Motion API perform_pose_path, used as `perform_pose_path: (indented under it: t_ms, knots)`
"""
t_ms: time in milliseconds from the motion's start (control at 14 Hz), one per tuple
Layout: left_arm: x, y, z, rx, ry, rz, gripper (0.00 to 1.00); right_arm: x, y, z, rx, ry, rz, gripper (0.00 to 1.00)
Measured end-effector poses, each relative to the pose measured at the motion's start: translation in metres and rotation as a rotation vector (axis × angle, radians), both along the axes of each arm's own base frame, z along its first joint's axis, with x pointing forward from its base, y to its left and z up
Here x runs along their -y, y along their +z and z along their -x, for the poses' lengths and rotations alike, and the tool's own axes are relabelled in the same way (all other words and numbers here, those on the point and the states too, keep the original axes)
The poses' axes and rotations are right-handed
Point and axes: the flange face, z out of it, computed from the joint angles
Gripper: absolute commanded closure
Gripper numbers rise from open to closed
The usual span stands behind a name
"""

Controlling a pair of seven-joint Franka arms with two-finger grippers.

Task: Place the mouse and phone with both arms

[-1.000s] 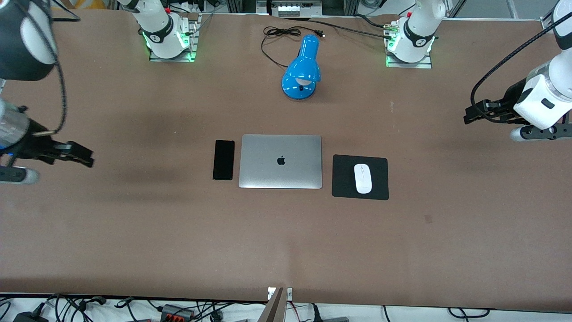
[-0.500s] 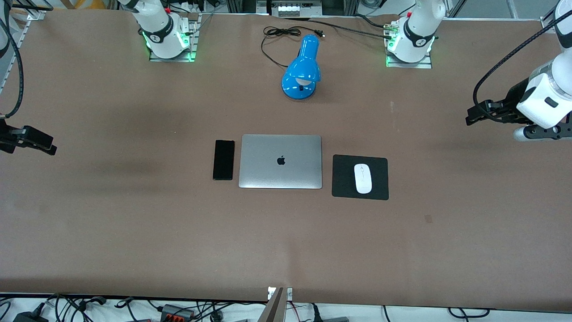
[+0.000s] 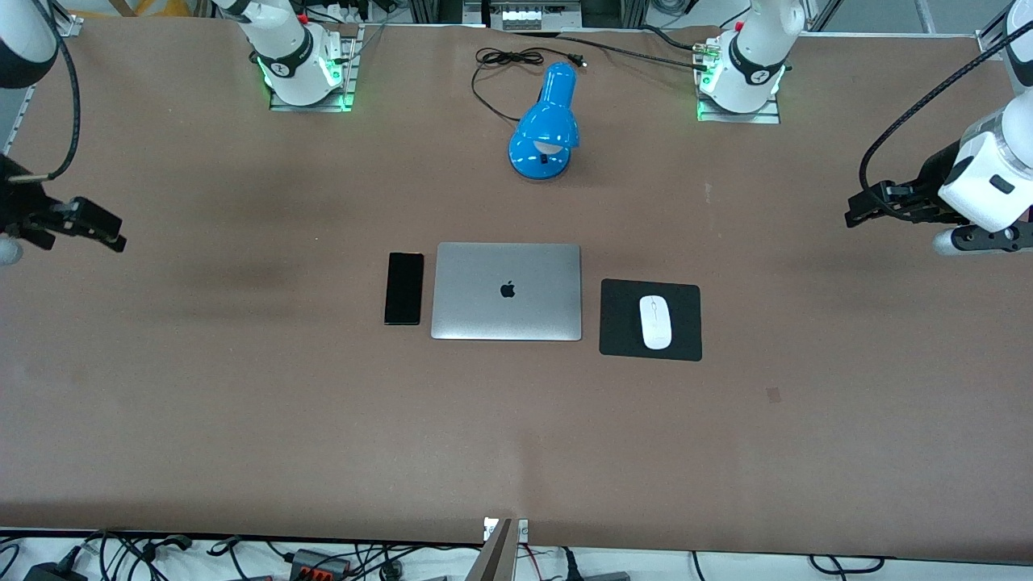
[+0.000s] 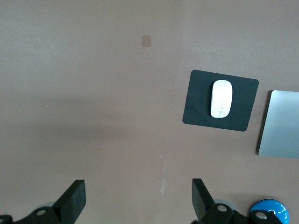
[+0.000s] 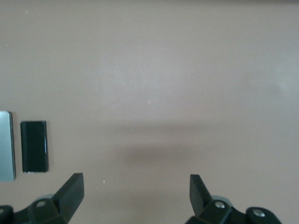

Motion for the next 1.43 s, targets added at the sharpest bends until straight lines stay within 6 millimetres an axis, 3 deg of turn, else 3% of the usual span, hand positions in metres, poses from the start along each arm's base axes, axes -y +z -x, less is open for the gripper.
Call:
perform_pose_path:
  t_ms: [143, 357, 1429]
  knots:
    - [0.0, 0.001, 0.0, 0.002, -0.001, -0.002, 0.0, -0.002, 0.003, 0.017, -0.002, 0.002, 0.001, 0.0]
    - [-0.004, 0.001, 0.0, 0.002, 0.004, -0.003, 0.0, -0.003, 0.002, 0.027, 0.0, 0.005, 0.001, 0.0]
    - [-0.006, 0.001, 0.0, 0.003, 0.007, -0.003, 0.0, -0.001, -0.002, 0.027, -0.008, -0.001, -0.04, 0.0]
